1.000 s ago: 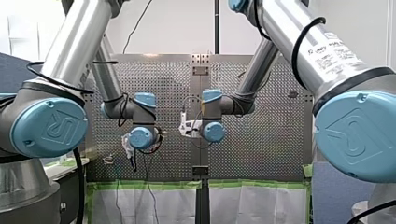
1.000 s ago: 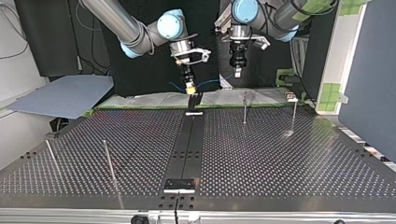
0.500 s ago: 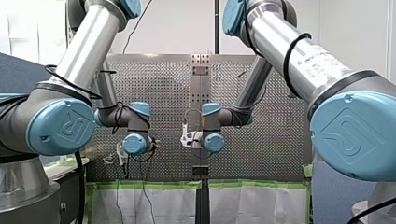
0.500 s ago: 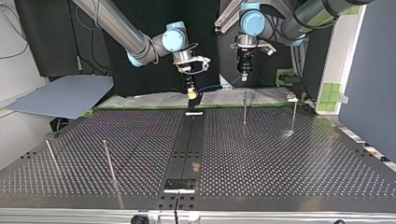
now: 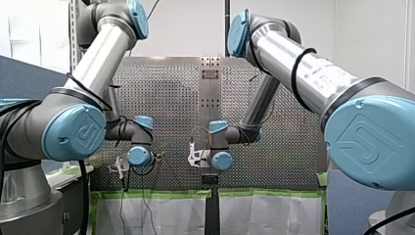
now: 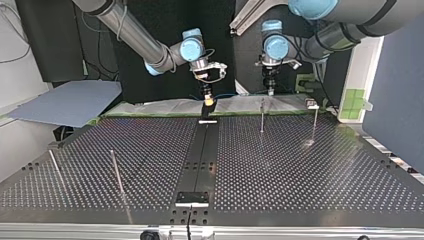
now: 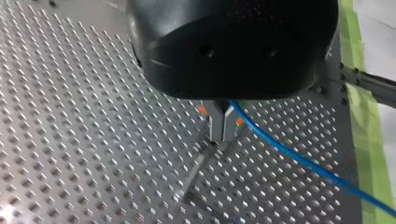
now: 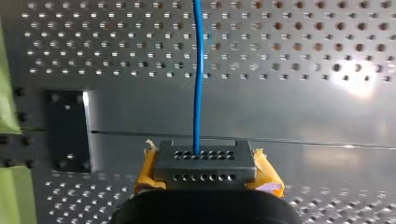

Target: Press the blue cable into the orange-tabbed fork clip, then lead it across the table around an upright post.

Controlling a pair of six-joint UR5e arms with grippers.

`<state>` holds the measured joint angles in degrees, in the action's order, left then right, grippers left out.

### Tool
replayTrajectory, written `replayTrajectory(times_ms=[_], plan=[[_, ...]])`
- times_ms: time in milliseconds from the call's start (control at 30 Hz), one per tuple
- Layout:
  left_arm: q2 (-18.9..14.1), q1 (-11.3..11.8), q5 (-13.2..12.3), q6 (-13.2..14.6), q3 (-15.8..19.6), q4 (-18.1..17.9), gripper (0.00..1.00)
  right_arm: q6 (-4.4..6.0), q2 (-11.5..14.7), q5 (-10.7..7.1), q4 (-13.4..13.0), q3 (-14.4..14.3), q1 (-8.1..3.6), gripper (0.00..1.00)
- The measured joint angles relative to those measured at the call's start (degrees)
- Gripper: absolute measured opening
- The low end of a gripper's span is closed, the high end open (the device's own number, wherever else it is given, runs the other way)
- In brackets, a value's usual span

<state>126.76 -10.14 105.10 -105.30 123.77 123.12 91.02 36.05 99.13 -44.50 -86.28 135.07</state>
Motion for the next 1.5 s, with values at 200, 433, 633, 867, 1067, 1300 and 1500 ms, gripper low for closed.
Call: replayTrajectory(times_ms=[200, 433, 633, 867, 1067, 1300, 1500], plan=[[1.7, 0.6, -1.5, 0.0, -2.1, 2.2, 0.0, 0.19, -3.2, -0.46, 0.3, 2.1, -0.02, 0.0], [1.8, 1.2, -2.1, 0.2, -5.1, 5.7, 0.0, 0.22, -6.8, -0.59, 1.3, 4.2, -0.03, 0.0], [1.8, 1.8, -2.3, 0.2, -6.8, 9.0, 0.0, 0.0, -10.0, -0.6, 2.2, 5.1, -0.03, 0.0], [1.8, 3.4, -1.6, 0.2, -7.1, 10.3, 0.0, -0.64, -11.6, -0.6, 4.8, 6.3, -0.02, 0.0], [1.9, 4.2, -1.9, 0.3, -7.5, 10.3, 0.0, -1.35, -11.6, -0.52, 6.6, 7.6, -0.02, 0.0], [1.9, 4.7, -2.7, 0.3, -8.1, 10.5, 0.0, -1.99, -11.6, -0.19, 8.8, 10.3, -0.05, 0.0], [1.9, 5.1, -2.8, 0.5, -9.0, 12.1, 0.0, -2.21, -11.5, -0.04, 10.7, 12.4, -0.17, 0.0]])
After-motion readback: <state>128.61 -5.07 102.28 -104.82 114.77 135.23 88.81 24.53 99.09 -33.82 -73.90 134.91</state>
